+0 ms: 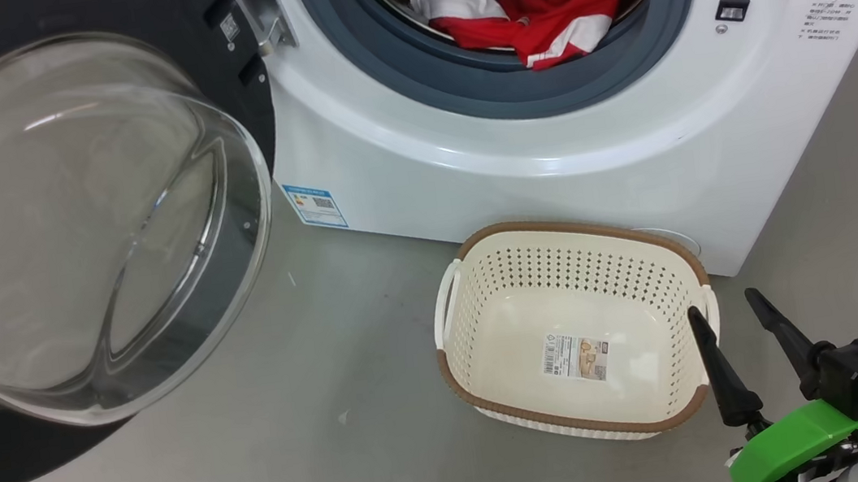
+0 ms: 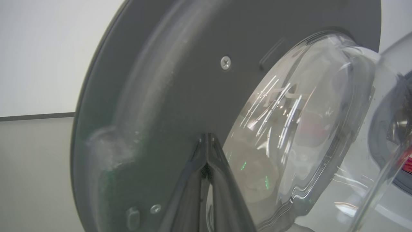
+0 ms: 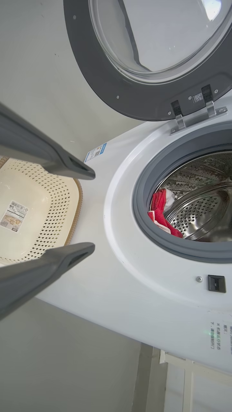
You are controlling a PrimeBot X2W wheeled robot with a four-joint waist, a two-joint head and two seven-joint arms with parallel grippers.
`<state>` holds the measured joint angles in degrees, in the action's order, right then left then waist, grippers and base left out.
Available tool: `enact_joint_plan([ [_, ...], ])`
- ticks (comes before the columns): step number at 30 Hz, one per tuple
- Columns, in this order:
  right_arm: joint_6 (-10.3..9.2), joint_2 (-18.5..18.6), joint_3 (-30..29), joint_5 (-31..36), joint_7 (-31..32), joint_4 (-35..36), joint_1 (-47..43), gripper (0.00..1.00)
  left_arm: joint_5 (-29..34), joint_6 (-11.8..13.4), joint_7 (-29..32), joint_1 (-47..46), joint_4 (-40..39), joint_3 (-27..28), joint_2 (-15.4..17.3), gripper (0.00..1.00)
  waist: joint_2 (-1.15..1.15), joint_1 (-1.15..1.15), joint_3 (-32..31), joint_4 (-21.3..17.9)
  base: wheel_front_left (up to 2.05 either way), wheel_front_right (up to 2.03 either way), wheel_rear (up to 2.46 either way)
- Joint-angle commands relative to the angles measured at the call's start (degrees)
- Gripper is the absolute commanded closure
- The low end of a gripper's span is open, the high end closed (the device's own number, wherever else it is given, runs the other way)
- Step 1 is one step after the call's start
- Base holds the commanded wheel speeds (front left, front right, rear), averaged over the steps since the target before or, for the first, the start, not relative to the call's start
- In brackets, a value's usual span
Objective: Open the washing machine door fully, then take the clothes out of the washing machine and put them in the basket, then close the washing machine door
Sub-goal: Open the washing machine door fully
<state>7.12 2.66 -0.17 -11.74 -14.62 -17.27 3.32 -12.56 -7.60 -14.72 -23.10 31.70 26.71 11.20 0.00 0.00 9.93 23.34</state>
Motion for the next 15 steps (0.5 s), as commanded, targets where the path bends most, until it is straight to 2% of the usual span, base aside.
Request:
enact_joint_plan([
  [1,0.36,0.21,1.66,0.32,-0.38,1.07,1.66,0.0,-0.51,0.12,-0.28,-1.71,-0.63,2.23,3.75,1.0,0.0,0.0,-0.09,-0.11,0.0,0.0,0.0],
  [15,0.36,0.21,1.37,0.25,-0.38,1.03,1.4,0.0,-1.69,0.11,-0.28,-0.24,-0.59,-0.02,3.34,1.0,0.0,0.0,-1.06,-0.14,0.0,0.0,0.0],
])
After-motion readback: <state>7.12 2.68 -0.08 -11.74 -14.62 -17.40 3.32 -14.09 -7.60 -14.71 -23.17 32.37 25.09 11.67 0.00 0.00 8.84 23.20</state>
